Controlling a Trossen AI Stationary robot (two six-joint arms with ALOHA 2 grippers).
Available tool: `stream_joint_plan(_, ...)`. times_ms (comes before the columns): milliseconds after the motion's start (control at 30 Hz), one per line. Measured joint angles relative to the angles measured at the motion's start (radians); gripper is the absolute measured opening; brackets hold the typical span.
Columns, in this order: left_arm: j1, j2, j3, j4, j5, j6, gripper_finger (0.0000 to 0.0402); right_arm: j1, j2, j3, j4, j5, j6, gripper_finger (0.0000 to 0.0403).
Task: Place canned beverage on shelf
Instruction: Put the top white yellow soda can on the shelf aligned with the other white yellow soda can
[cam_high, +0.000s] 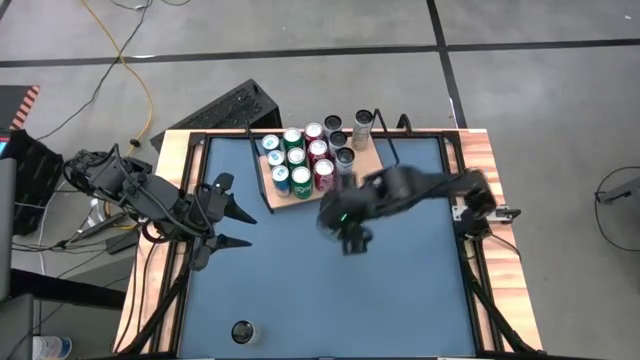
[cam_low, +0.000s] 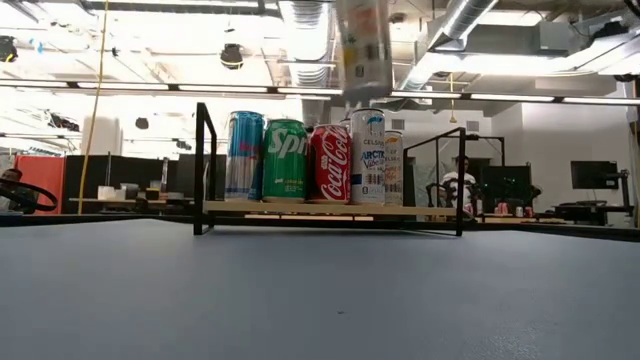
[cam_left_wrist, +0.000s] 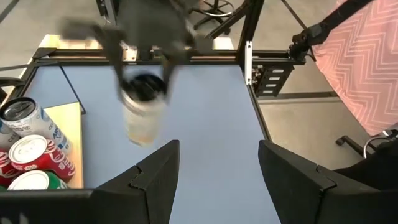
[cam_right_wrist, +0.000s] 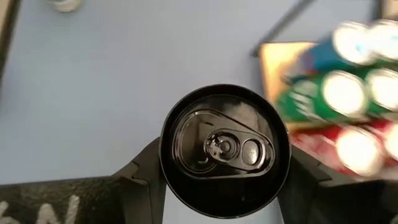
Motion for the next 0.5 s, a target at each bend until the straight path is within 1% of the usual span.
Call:
stream_joint_plan(133,0.000,0.000,0.000,0.000,0.000,0.000,0.0206,-0.076,-0.148,-0.076,-0.004,0.037,-0.028,0.0209)
stream_joint_plan(200,0.000,0.000,0.000,0.000,-0.001,0.001,0.0206,-0.123,-0.231,-0.140,-0.009,0.062,-0.033,0.0209)
stream_joint_plan(300,0.000,0.000,0.000,0.001,-0.016,0.020,0.0206,-0.200,-0.348,-0.255,0.024,0.079,-0.091,0.0210)
stream_joint_plan(433,0.000,0.000,0.000,0.009,-0.080,0.038,0.0206,-0.325,-0.474,-0.431,0.150,0.062,-0.181,0.0210)
stream_joint_plan(500,0.000,0.000,0.000,0.010,-0.112,0.046,0.0206,-0.395,-0.533,-0.517,0.226,0.002,-0.230,0.0210)
